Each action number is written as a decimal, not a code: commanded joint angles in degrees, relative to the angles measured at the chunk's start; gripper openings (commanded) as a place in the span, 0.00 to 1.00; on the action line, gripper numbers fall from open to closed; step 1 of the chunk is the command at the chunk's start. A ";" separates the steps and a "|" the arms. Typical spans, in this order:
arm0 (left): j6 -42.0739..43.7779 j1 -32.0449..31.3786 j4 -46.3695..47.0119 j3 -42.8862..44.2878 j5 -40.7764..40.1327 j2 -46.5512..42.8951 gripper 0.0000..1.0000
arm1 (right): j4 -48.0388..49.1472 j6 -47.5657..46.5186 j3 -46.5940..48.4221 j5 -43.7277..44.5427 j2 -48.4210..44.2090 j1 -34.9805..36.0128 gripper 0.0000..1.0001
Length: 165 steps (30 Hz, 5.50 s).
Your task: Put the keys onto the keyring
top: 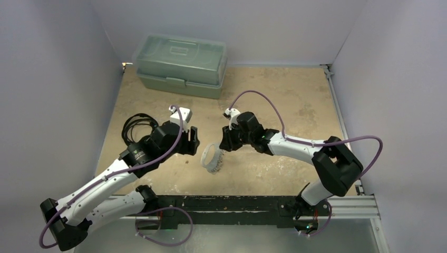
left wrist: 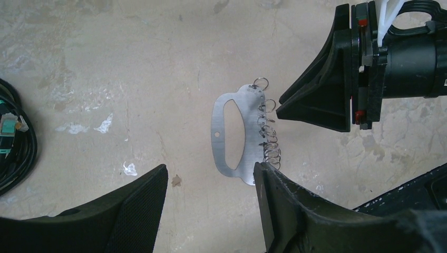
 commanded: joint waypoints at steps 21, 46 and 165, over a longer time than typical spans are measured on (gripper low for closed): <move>3.08 -0.23 2.63 -0.36 4.02 4.20 0.61 | 4.06 2.69 -0.81 -4.37 3.76 0.82 0.27; 2.43 -0.62 2.64 -0.85 3.70 2.54 0.61 | 5.39 6.47 -0.86 0.45 7.66 1.17 0.23; -0.08 -5.47 0.51 -0.50 -2.46 2.94 0.61 | 8.46 6.12 -5.84 5.19 6.57 2.75 0.20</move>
